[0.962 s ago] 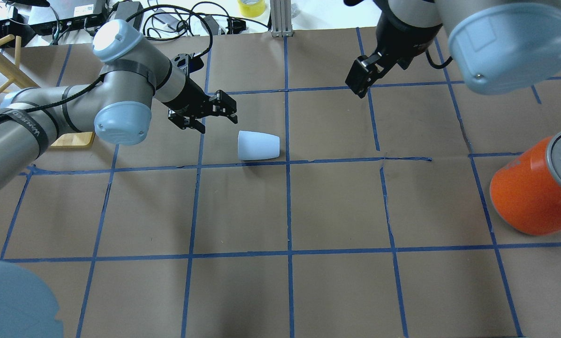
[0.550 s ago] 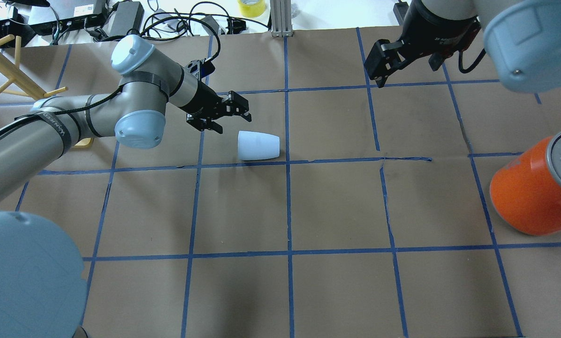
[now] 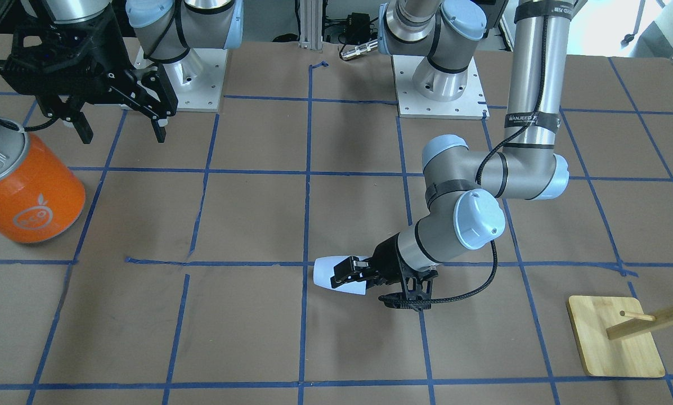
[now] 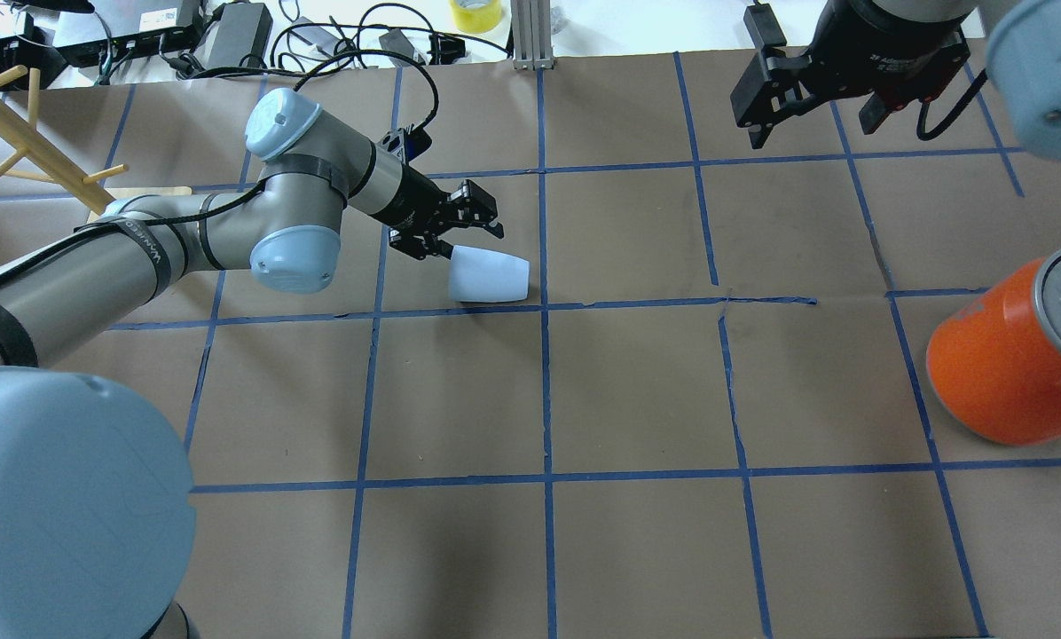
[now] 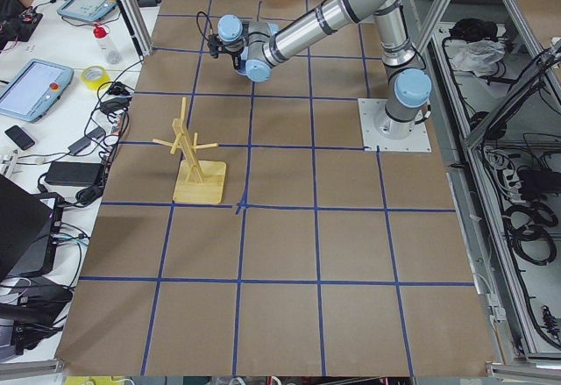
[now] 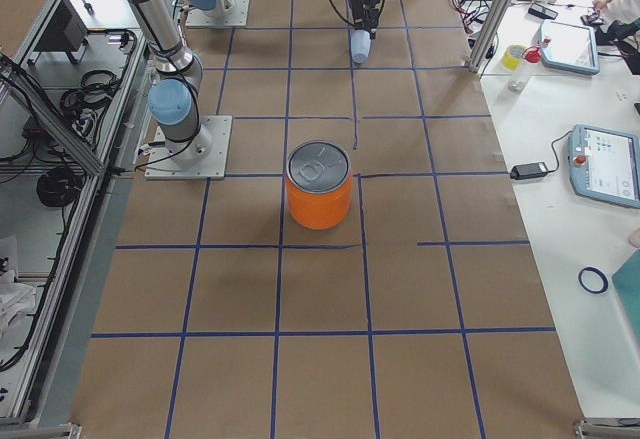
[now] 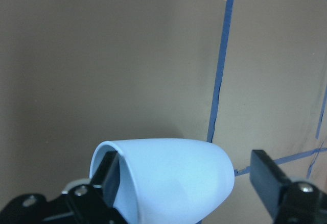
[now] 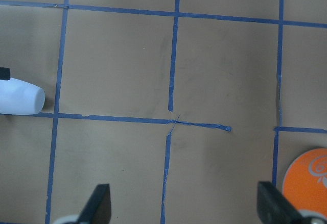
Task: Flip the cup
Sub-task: 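Close the left gripper on the rim of the lying cup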
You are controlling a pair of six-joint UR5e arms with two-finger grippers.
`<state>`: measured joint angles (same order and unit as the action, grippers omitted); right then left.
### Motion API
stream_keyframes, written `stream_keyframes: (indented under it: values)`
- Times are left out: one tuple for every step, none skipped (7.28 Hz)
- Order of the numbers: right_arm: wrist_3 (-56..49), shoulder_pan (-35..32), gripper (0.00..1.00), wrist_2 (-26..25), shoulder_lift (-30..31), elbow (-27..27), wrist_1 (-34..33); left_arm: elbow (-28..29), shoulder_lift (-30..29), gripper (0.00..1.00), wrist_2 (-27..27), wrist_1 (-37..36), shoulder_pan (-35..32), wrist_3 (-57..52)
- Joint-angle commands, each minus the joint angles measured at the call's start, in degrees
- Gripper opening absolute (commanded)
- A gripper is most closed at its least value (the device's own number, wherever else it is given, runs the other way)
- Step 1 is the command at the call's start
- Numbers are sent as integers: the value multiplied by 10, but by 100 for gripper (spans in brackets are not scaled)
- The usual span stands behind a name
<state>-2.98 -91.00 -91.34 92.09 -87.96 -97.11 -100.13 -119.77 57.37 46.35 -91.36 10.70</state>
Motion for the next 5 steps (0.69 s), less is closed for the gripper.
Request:
stream_keyframes:
  values:
    - [3,1,100,-3,2,0,2,4,-1,45,-8,1,0,0]
    - [3,1,100,-3,2,-1,2,4,-1,49,-5,0,0,-2]
    - [3,1,100,-4,2,0,2,2,-2,49,-3,1,0,-1]
    - [3,1,100,-4,2,-1,2,4,-1,0,-2,4,0,1]
    - [3,1,100,-5,2,-1,2,5,-1,0,1,14,0,7]
